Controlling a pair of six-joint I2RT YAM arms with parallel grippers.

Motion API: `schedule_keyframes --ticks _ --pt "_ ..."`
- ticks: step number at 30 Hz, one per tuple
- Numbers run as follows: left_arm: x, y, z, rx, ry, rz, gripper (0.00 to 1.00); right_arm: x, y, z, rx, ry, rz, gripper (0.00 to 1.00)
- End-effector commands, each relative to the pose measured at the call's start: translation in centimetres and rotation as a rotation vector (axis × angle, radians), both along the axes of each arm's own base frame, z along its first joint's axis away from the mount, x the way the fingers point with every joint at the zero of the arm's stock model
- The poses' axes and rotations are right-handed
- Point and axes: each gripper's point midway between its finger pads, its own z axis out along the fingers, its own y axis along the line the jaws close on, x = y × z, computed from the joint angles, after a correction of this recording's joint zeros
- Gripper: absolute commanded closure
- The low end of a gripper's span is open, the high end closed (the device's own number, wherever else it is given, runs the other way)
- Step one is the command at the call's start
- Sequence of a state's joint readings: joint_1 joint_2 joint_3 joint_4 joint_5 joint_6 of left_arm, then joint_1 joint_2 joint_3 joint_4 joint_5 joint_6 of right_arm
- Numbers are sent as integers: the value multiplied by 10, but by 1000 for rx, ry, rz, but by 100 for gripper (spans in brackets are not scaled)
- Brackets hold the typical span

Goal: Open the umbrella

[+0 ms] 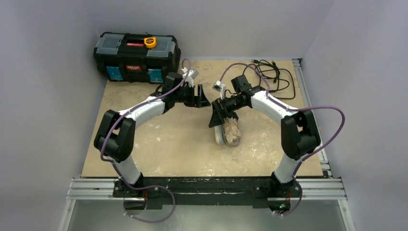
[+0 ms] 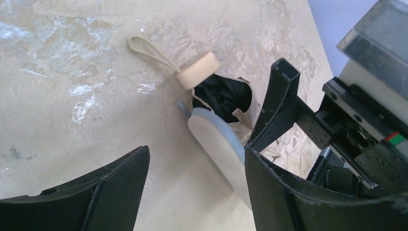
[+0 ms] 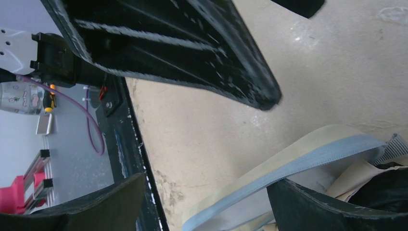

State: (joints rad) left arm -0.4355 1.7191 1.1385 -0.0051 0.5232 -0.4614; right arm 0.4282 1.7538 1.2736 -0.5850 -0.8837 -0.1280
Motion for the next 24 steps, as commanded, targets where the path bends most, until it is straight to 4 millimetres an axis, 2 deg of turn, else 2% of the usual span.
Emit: schedule_keyframes --ticks 1,9,15,18,22,24 --pt "-6 -19 -1 -18 46 -40 28 -8 12 7 71 -21 64 1" --pt "-21 -43 -31 -21 151 -83 31 1 13 4 64 -74 18 1" --pt "-31 -33 -60 41 221 -64 37 -1 6 25 37 -132 36 1" --pt "-32 -31 -60 45 222 -60 39 11 -9 40 -33 -179 -54 6" --pt "-34 -34 -51 11 203 -75 41 37 -42 57 -159 -303 -263 13" --pt "-35 -36 -47 -4 198 -84 43 42 -64 50 -270 -335 -353 18"
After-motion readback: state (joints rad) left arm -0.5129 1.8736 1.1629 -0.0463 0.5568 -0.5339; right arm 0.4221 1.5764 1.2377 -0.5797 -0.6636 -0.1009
